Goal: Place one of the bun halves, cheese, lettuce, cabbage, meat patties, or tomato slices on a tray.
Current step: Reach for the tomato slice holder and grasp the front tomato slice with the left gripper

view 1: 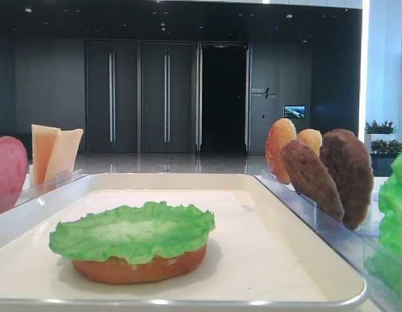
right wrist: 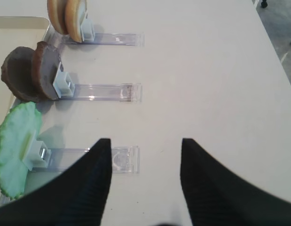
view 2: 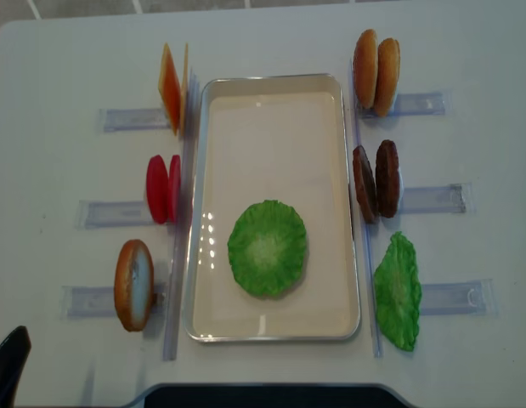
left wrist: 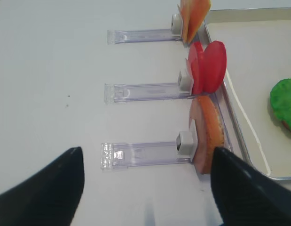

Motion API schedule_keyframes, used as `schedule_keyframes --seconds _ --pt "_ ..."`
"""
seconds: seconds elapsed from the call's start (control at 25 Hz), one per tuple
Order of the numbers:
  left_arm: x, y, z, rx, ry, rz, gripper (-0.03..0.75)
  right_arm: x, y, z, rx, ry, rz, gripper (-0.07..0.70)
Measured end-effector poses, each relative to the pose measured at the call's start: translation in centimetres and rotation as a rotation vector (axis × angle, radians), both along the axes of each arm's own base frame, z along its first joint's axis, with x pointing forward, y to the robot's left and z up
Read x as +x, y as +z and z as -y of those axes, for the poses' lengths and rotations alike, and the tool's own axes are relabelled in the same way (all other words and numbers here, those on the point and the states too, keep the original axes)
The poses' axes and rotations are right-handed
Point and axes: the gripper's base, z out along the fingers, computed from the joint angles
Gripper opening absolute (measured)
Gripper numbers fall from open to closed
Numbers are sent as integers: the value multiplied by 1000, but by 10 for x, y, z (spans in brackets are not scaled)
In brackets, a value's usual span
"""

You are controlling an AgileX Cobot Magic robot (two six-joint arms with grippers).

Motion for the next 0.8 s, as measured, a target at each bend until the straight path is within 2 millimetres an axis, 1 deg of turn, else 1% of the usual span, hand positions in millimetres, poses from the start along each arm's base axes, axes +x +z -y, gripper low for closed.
schedule_keyframes --seconds 0.6,0.8 --pt "1 0 0 -1 0 -7 643 0 0 0 0 0 0 354" --pt "12 6 0 -15 4 -112 643 0 0 0 0 0 0 354"
